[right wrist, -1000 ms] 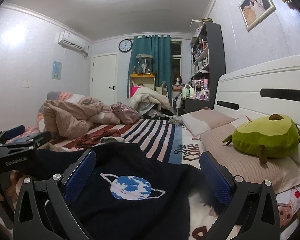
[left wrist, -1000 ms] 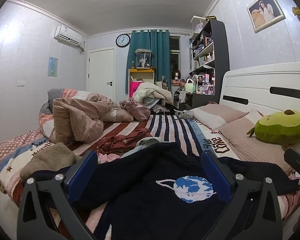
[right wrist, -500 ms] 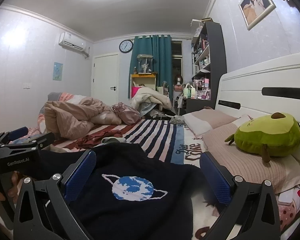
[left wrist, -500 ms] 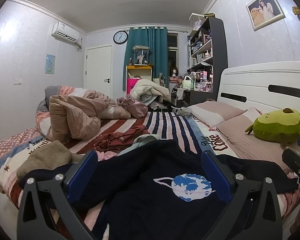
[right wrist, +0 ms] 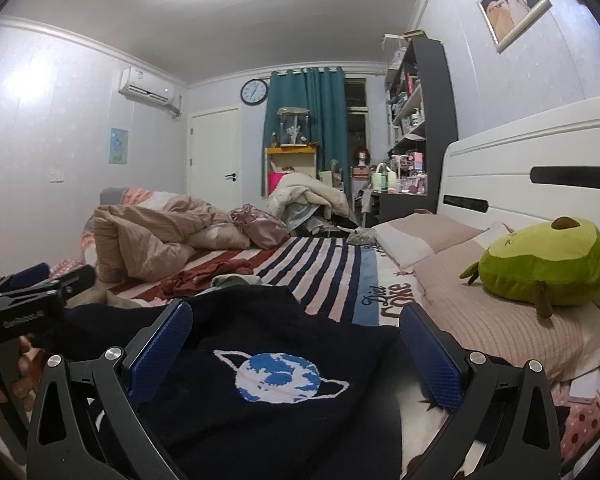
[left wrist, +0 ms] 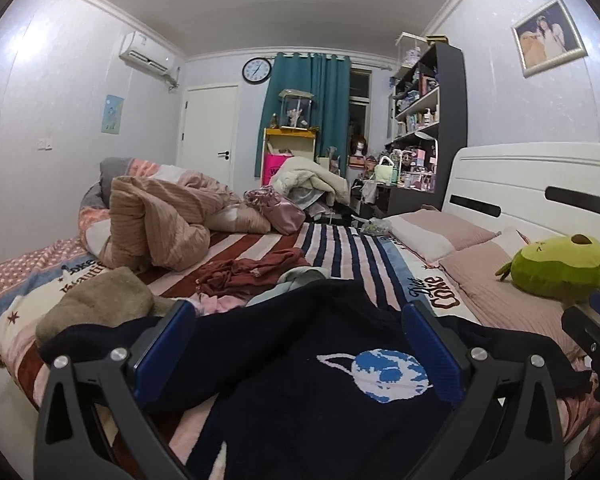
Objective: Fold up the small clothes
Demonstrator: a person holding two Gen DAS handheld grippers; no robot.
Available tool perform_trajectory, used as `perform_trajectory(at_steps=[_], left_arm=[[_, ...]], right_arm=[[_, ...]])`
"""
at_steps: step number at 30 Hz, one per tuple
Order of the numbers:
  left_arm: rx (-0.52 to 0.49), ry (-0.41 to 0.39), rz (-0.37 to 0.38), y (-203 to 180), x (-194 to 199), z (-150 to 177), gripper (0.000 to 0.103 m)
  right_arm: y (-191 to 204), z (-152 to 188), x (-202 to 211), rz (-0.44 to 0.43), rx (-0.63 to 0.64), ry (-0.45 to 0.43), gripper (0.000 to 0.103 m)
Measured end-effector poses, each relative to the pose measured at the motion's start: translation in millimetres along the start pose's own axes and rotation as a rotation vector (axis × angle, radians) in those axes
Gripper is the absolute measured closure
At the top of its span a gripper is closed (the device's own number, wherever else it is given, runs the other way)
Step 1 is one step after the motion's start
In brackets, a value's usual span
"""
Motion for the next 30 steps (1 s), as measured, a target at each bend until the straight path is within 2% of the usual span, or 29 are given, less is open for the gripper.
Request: perform_trajectory(at_steps=[2, 5, 10, 16, 19, 23, 27, 30], left_arm=[[0.002, 0.010, -0.006, 9, -2, 2, 0.001], [0.012, 0.002, -0.053, 26, -2, 7, 0.001], [0.070, 0.018, -0.075, 65, -8, 16, 0.001], [0.106, 0.052, -0.168, 148, -18, 37, 0.002], [0.133, 0.093, -0.224, 204, -20, 58, 0.005], [0.249, 0.135, -0.264, 268, -20, 89, 0.015], [0.311, 0.175, -0.262, 302, -25, 113, 0.017], [0.319, 0.200, -0.250, 308, -36, 124, 0.024]], right_arm=[[0, 2, -2, 0.004, -0.008, -0.002, 0.000], [5, 6, -9, -0.009, -0.026, 0.021, 0.000], [22, 11, -22, -0.031, -0.020, 0.057, 0.000], [37, 35, -43, -0.025, 0.051, 0.124, 0.000], [41, 52, -54, 0.004, 0.087, 0.170, 0.000], [46, 69, -65, 0.004, 0.095, 0.220, 0.000], [55, 76, -74, -0.015, 0.082, 0.251, 0.000], [64, 75, -76, -0.022, 0.106, 0.249, 0.000]])
Point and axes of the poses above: each gripper's, at about its wrist camera, not at the fingertips, and x roughly against the way its jaws point, y to its left, z to its underside, the point moved 6 cm from there along -x, roughly the way its jaws point, and after that the axes turned 9 degrees about -y, right-handed, at the moved point
